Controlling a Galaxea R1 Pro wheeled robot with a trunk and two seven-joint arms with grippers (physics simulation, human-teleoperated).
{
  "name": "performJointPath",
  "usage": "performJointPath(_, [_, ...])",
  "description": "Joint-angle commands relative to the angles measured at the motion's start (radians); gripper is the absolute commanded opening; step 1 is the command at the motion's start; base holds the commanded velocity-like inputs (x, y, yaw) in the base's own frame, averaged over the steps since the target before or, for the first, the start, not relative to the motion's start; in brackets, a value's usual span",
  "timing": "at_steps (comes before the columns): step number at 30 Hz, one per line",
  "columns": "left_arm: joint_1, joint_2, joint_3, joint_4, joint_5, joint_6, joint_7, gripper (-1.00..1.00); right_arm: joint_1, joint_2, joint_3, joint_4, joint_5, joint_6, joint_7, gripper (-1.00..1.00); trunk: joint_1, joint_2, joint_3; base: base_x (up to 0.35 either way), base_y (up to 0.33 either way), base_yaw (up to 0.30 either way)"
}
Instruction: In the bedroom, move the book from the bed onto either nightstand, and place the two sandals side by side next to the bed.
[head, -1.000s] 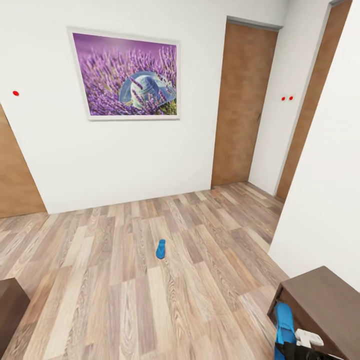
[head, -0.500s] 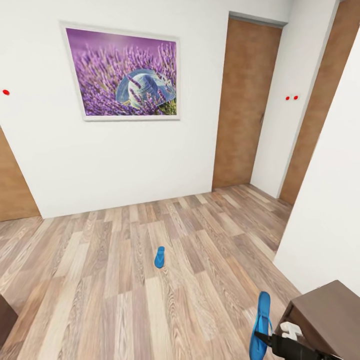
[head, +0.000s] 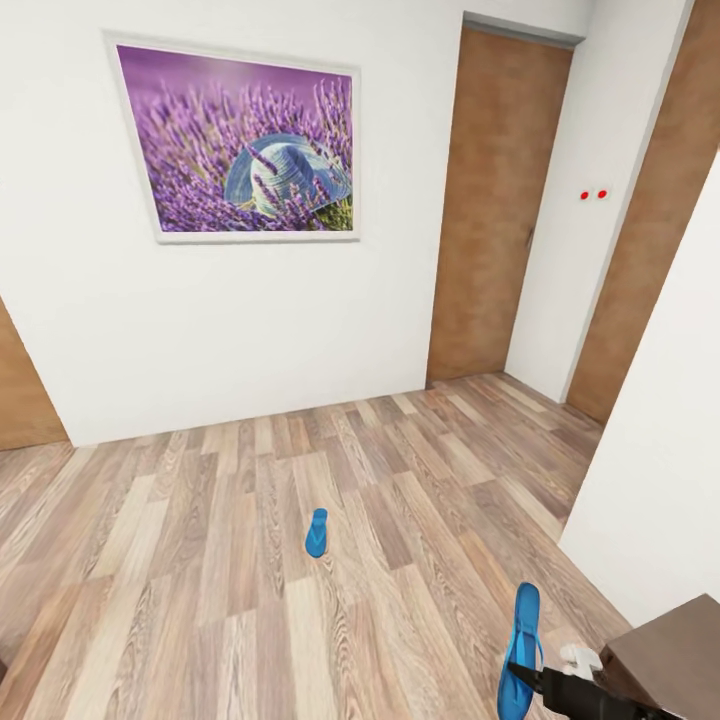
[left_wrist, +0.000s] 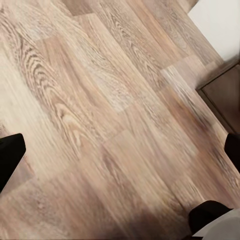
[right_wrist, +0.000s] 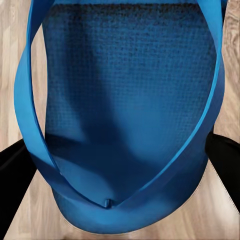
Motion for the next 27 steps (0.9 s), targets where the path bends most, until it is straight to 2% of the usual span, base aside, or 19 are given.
performJointPath(1, [0.0,-0.001,0.004,-0.001,0.002,0.001,-0.006,1.0,-0.002,0.001,0.007,0.003,-0.008,-0.004,0.005,-1.0,0.0,0.0,-0.001,0.258,0.0,0.0])
performJointPath(18, [0.0,-0.001,0.003,-0.001,0.003,0.0,-0.007,1.0,-0.002,0.001,0.007,0.003,-0.008,-0.004,0.005,-1.0,0.0,0.0,-0.001,0.309,0.0,0.0])
performJointPath(27, [0.0,-0.001,0.003,-0.001,0.002,0.0,-0.007,1.0,-0.002,0.002,0.007,0.003,-0.008,-0.004,0.005,-1.0,0.0,0.0,-0.001,0.29,0.061,0.0])
